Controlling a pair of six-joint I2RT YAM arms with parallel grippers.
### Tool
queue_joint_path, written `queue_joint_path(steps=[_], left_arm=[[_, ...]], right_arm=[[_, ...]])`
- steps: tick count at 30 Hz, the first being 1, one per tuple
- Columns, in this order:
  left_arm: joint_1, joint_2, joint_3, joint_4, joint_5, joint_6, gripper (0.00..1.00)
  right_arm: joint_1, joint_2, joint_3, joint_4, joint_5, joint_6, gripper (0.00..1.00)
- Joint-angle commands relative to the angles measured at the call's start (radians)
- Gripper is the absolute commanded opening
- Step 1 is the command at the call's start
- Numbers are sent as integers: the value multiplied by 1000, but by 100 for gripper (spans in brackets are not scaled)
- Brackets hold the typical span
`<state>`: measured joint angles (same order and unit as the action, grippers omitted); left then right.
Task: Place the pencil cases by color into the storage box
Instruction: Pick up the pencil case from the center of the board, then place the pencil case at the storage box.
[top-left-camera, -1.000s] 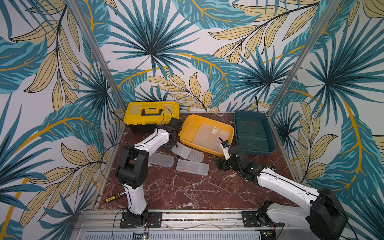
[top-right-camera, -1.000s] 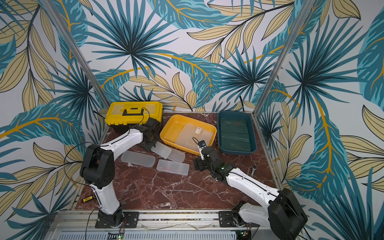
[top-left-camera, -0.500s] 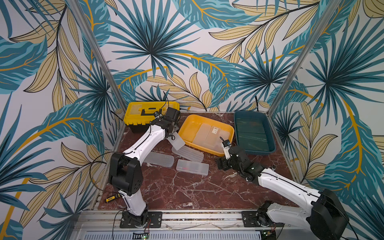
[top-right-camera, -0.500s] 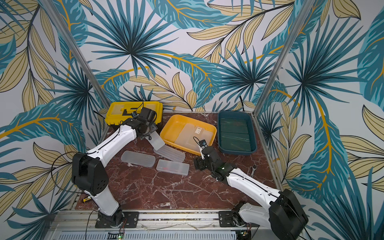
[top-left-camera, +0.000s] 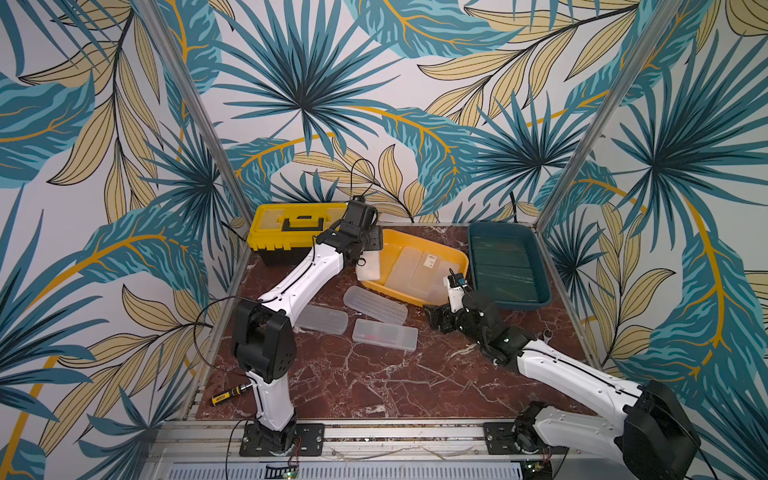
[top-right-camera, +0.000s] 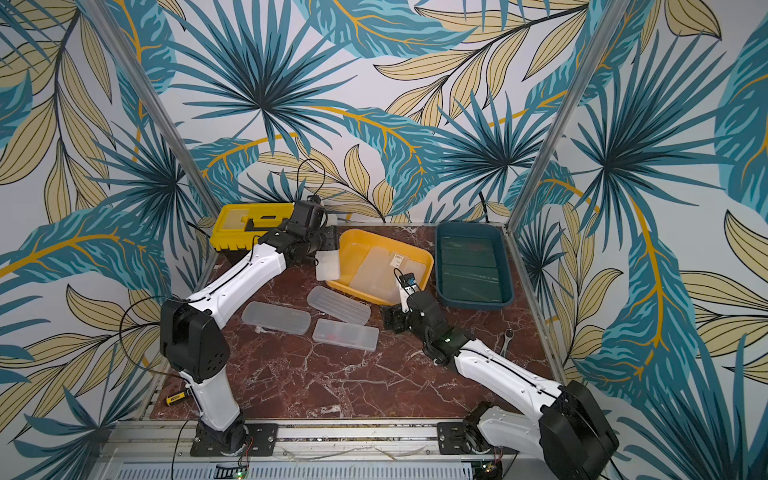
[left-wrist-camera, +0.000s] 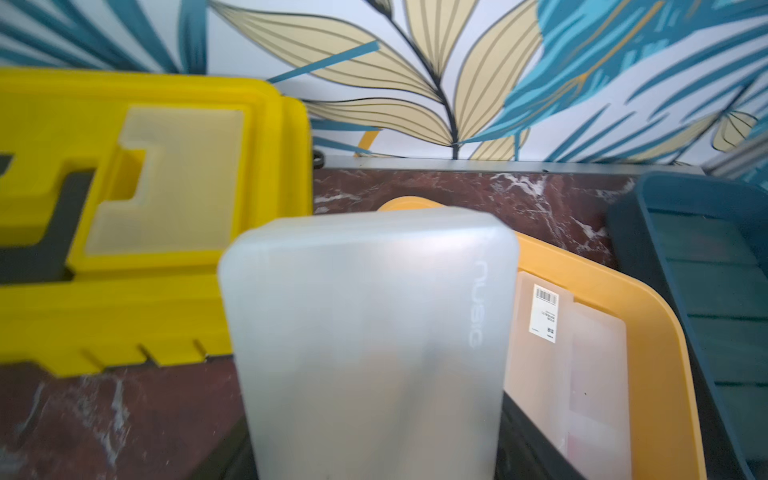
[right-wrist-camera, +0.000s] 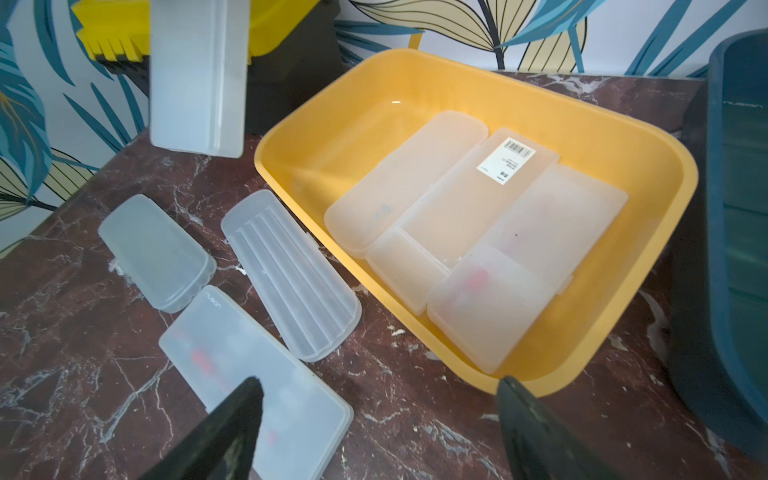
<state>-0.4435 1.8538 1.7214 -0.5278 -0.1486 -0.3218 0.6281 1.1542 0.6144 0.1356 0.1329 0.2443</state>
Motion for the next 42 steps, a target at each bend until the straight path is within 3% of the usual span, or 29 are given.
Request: queue_joint_path(steps=[1,14,26,36,42], left_arm=[[-10,31,64,106,134,187,64],[-12,147,119,165,388,460,63],[-3,294,246,91,362,506,62],[11,387,355,24,308,488,62],[19,415,385,-9,267,478,62]], right_arm=[[-3,12,-50,152,-6,8,88],[-2,104,-106,419,12,-64,88],[-12,294,-51,682,65,-154,88],[-102,387,114,489,-58,-69,88],[-195,431,166,498,-176,-13,88]])
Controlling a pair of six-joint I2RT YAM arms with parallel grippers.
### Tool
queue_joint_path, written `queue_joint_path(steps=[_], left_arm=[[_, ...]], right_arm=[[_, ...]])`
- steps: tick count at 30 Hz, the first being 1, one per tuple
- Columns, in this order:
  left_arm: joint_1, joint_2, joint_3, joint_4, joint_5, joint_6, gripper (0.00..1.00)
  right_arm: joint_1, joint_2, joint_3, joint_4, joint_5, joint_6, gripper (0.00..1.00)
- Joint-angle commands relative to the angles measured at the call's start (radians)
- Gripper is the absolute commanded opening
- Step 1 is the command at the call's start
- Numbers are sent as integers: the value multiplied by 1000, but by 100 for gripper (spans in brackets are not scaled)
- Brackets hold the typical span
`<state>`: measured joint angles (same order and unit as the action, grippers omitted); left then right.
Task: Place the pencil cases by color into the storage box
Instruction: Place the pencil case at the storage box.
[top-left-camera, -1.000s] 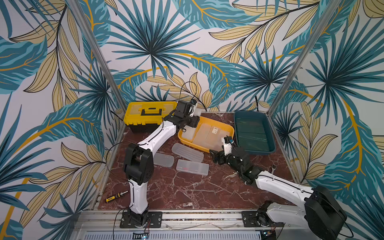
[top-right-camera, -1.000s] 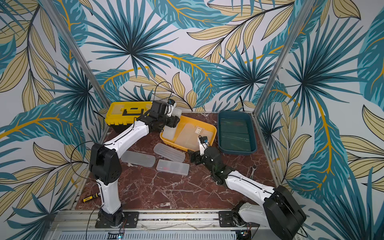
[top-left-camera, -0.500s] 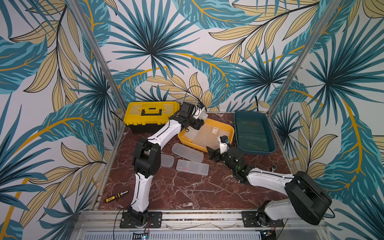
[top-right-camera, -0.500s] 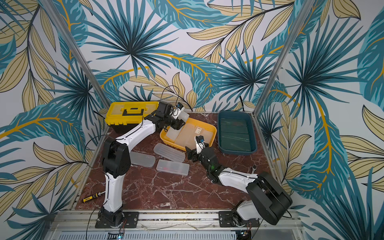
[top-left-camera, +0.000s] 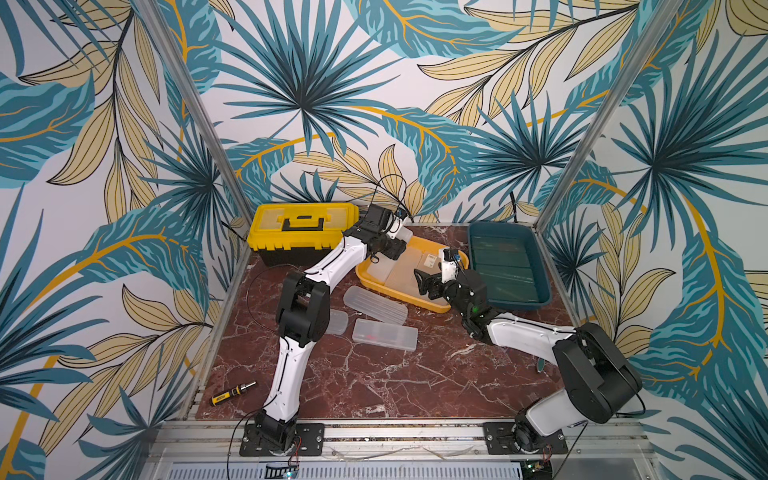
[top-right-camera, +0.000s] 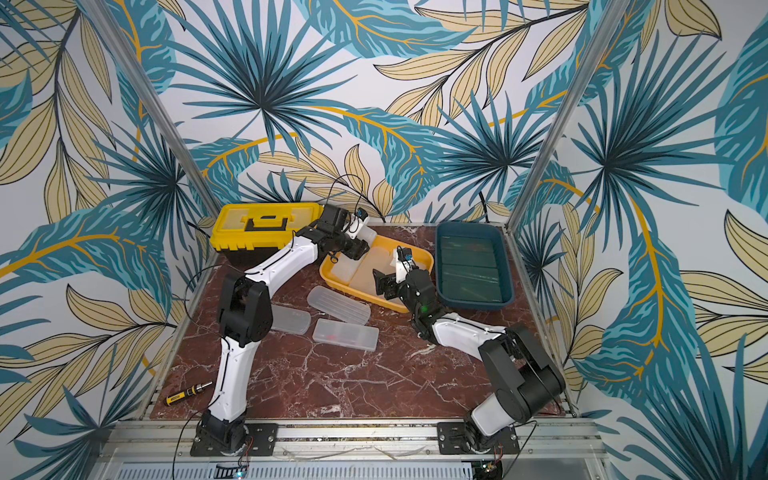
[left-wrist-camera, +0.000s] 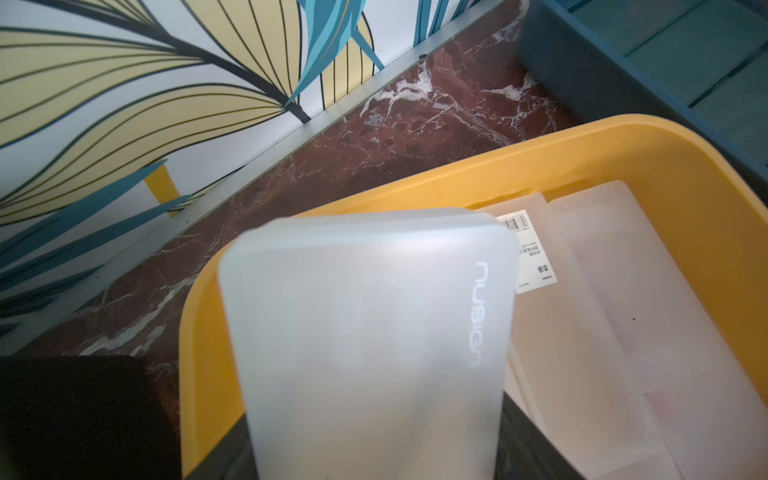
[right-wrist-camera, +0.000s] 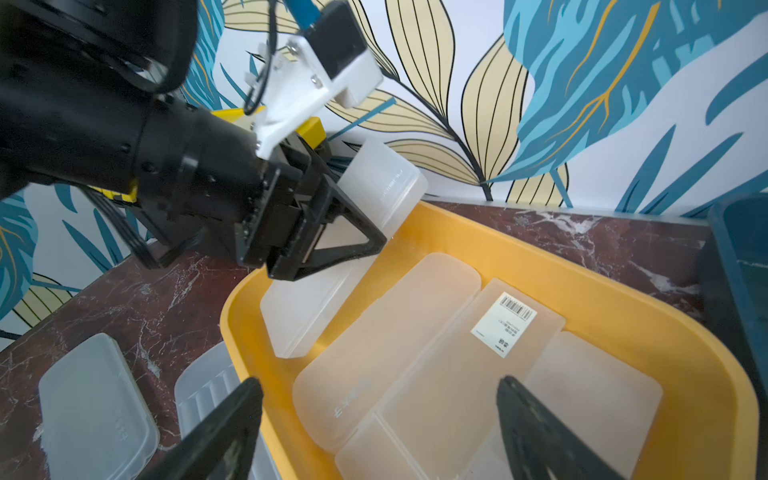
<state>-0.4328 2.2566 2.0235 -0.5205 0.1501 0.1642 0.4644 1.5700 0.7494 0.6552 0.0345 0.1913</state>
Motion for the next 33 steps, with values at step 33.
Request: queue_joint_path(steps=[33], left_arm=[[28,213,220,-142,-92,-91,65]], right_arm=[[-156,99,273,-208,-296,195,88]])
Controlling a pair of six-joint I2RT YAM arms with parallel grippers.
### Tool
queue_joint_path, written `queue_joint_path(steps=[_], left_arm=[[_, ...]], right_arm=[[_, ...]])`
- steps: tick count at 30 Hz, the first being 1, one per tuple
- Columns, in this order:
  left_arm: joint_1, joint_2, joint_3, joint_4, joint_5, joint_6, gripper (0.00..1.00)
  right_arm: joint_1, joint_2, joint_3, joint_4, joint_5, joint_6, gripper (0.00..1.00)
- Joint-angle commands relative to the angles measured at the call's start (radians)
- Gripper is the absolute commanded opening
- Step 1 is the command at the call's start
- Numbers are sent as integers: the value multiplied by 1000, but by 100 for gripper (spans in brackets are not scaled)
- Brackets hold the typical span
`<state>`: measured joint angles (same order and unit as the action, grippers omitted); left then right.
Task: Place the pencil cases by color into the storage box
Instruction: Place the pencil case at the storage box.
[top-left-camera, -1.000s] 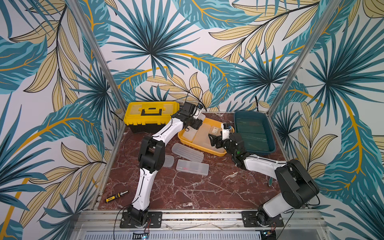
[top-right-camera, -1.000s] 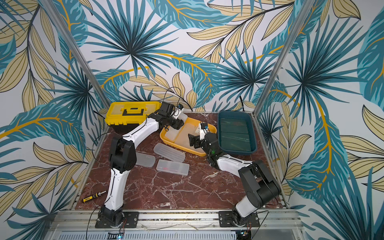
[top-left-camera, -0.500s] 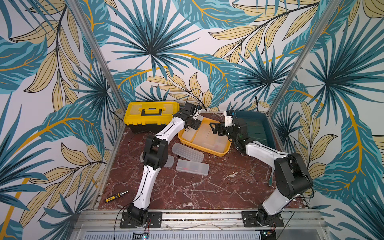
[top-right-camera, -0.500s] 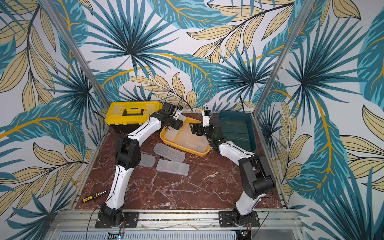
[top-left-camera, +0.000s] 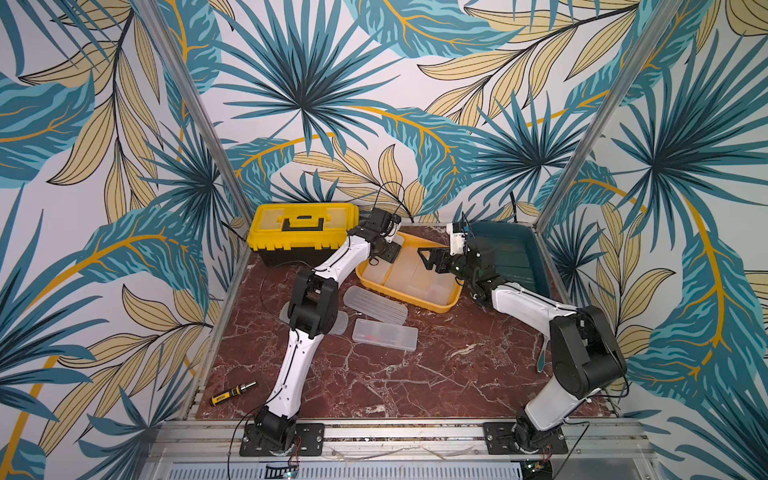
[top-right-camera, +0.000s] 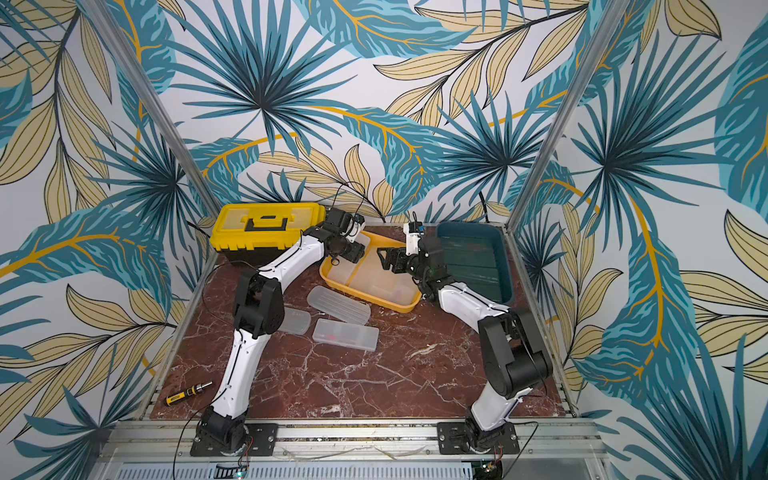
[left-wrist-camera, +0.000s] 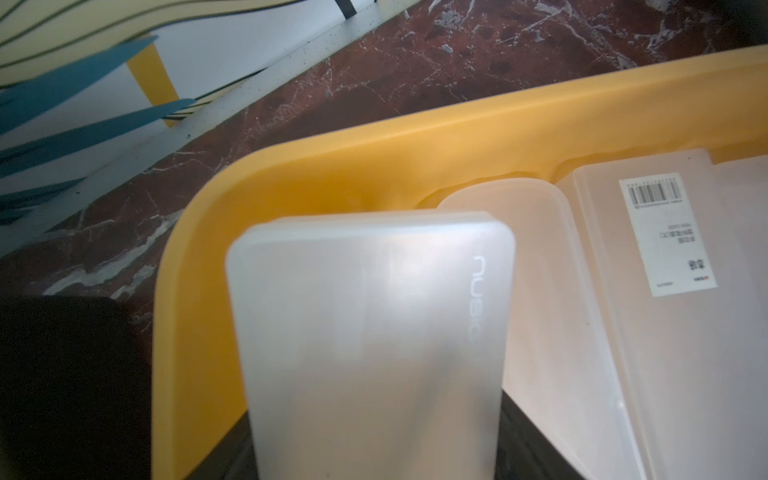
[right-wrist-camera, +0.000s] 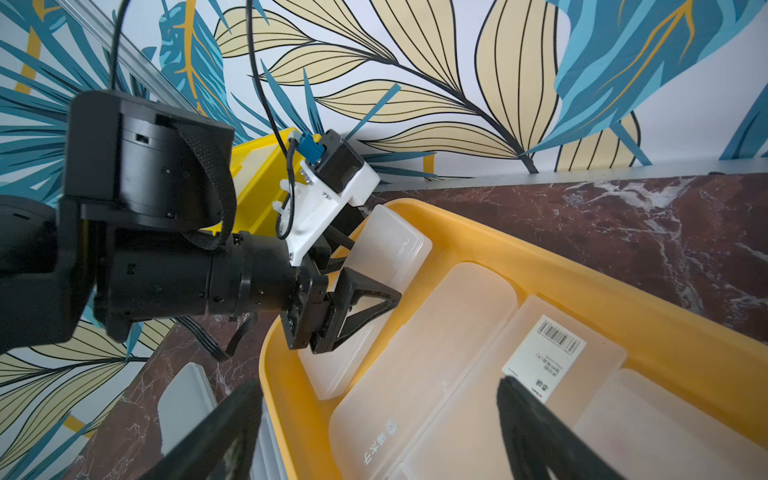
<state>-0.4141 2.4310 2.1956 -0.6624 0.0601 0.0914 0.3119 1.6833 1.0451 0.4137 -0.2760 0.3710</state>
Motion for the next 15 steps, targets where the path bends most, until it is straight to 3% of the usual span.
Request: queue_joint_path(steps=[1,15], left_arm=[[11,46,52,0,-3,-18,65],[16,87,84,1,-69,-65,69]], right_arm=[[-4,-16,-30,41,34,16,88],[-4,-5,-46,77,87,13,88]])
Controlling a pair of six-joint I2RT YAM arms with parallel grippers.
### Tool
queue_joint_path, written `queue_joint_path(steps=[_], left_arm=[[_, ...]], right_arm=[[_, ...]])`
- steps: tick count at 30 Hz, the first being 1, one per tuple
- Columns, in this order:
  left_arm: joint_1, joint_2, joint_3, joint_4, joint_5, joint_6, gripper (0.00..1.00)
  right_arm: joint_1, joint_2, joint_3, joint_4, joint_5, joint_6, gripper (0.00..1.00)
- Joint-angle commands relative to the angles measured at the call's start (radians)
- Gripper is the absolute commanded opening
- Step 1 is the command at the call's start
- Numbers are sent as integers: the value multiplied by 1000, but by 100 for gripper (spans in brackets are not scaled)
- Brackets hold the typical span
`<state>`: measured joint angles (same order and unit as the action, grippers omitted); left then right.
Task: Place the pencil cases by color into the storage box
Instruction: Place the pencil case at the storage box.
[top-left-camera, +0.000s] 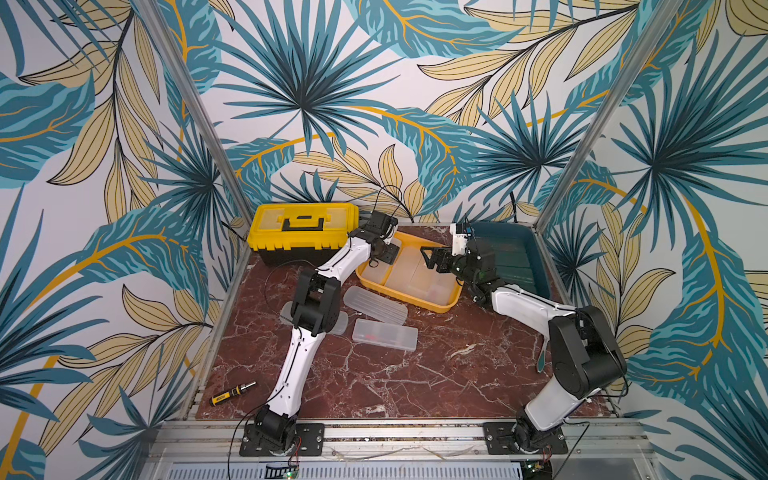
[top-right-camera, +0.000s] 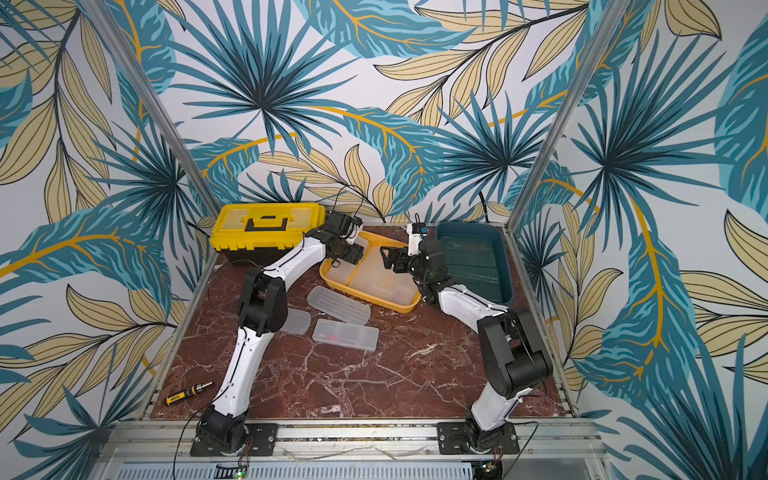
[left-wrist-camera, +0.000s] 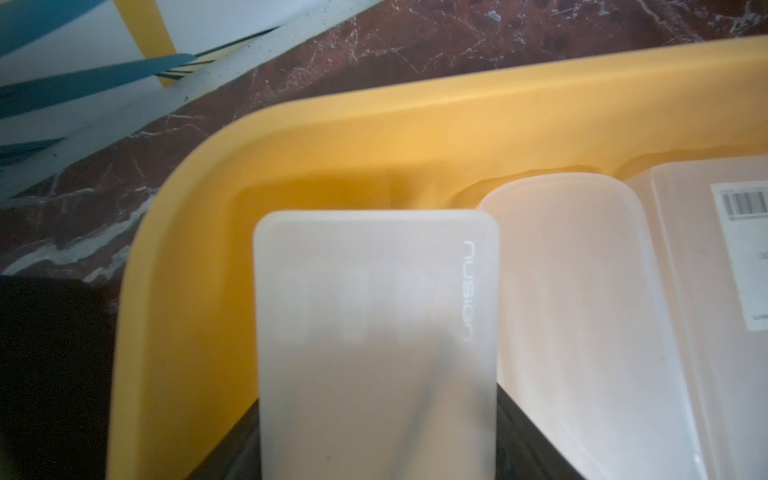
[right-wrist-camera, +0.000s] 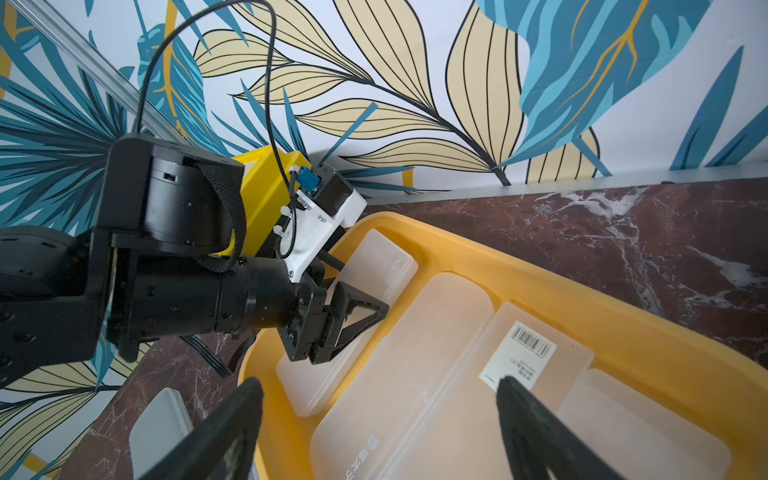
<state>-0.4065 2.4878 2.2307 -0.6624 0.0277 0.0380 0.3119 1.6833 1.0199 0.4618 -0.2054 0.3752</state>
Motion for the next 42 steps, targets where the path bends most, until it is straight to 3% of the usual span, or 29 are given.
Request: queue_joint_path(steps=[1,15,23,27,33,42], left_arm=[[9,33,49,0,-35,-14,70],[7,26,68,1,-41,-51,84],[-41,-91,100,1,-10,-56,90],[-68,-201,88,1,-2,-70,97],[-96,-426,-90,1,-21,-158,100],[-111,-837,-621,1,-126,-394,99]], right_arm=[[-4,-5,-23,29,17,8,88],[-4,-9,-31,42,17,-3,88],[-4,-51,-51,30,30,-23,88],[-4,-97,-80,23,36,-59,88],[-4,-192,-159,1,-3,-195,88],[8,-372,-313,-26,-107,-266,88]])
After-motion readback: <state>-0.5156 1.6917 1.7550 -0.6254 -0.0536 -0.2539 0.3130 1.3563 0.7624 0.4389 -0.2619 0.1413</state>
